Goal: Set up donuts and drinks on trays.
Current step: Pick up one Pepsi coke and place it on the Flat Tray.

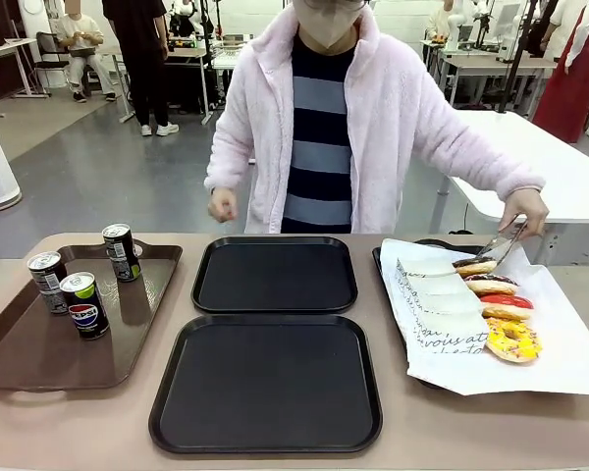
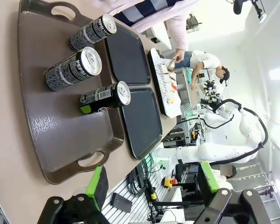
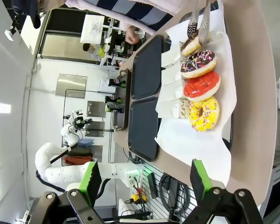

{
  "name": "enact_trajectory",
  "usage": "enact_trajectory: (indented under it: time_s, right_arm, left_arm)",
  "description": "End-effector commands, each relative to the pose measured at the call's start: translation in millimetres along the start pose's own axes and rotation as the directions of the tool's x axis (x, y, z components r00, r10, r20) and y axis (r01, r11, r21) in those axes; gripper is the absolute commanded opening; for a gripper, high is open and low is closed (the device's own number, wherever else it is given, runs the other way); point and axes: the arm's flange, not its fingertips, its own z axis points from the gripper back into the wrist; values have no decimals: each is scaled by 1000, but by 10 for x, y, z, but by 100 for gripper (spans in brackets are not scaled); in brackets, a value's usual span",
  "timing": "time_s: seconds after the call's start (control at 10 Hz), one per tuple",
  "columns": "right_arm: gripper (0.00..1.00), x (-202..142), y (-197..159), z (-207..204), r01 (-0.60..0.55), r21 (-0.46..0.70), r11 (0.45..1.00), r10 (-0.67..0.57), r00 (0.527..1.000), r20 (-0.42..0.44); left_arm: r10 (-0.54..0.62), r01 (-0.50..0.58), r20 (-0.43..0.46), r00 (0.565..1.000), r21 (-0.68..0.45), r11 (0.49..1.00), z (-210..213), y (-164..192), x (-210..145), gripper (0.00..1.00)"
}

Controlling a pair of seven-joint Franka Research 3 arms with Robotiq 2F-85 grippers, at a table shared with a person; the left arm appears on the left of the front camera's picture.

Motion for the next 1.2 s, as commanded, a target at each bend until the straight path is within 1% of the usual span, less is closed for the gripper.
enact_trajectory:
  time_s: [0.0,0.5,0.6,0.7,0.8,0.9,1.0,1.1]
  right_arm:
    - [100,-2,-15,4,1,10,1000,-1,1000,2]
    - [100,-2,-15,4,1,10,1000,-1,1000,2]
    - [100,-2,-15,4,1,10,1000,-1,1000,2]
    - [100,-2,-15,4,1,10,1000,-1,1000,2]
    - [100,-2,-15,4,1,10,1000,-1,1000,2]
    - [100,-2,-15,4,1,10,1000,-1,1000,2]
    - [100,-2,-15,4,1,10,1000,-1,1000,2]
    - [100,-2,-15,4,1,10,1000,-1,1000,2]
  left_arm:
    - [-8,8,5,1000,-9,1000,25,-9,-3,100]
    - [0,0,0,1000,0,1000,0,0,0,100]
    - [-90,88,18,996,80,993,-97,-419,192,100]
    - [-130,138,-58,990,165,977,-206,-841,264,100]
    - [-131,151,-98,987,249,957,-297,-1108,191,100]
    - [-130,170,-138,982,345,923,-434,-1335,294,100]
    - [-106,177,-182,978,436,882,-607,-1532,415,100]
    - [-71,168,-203,977,511,843,-785,-1674,469,100]
